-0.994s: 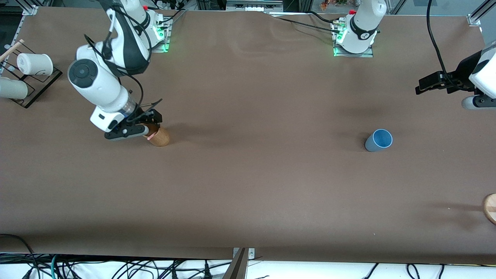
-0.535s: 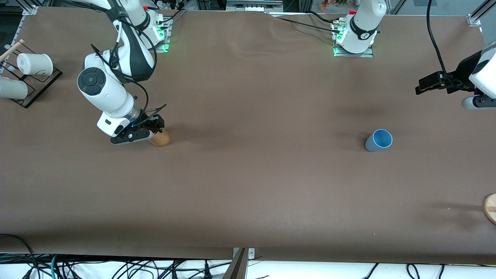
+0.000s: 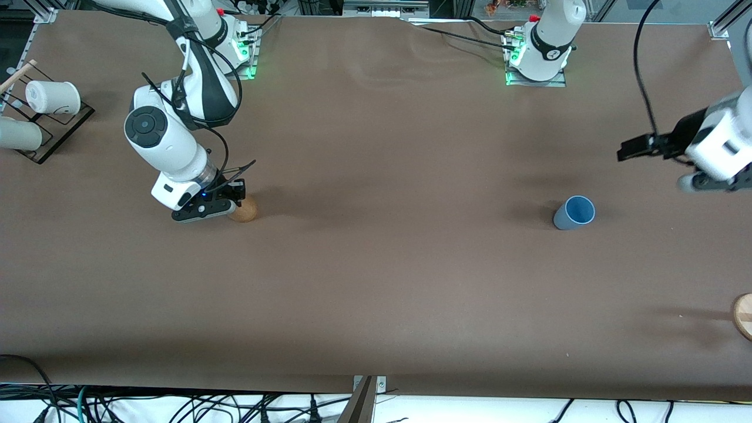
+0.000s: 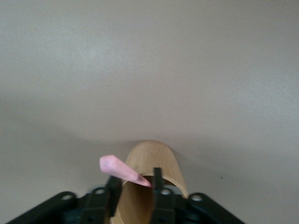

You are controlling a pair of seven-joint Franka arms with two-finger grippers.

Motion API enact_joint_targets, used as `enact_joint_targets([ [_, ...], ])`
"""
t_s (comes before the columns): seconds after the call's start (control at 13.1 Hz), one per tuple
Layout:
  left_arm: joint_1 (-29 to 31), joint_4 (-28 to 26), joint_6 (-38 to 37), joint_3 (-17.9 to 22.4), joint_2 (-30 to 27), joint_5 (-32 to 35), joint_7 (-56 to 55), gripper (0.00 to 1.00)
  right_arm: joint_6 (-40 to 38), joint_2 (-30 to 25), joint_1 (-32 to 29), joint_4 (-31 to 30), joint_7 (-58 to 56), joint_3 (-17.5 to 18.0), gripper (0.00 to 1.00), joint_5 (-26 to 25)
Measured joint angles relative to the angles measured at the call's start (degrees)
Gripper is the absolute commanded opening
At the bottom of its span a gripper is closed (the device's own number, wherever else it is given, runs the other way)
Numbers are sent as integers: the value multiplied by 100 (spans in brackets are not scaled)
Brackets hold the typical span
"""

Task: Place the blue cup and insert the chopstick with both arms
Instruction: 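Grasp the chopstick with the right gripper while the left gripper grasps the blue cup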

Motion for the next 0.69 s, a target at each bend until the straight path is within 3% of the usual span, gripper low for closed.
enact_joint_targets([
  [0.08,-6,-3,86,-7,184,0,0,100,3,0,0,3,0,0,0,-7],
  [0.38,-26,-20,567,-27,848,75,13,100,-66,-29,1,126,-12,0,0,-24],
  [0.69,-101,-539,1657,-93,1228,191,14,100,-1389,-375,3,878,-22,0,0,-36],
])
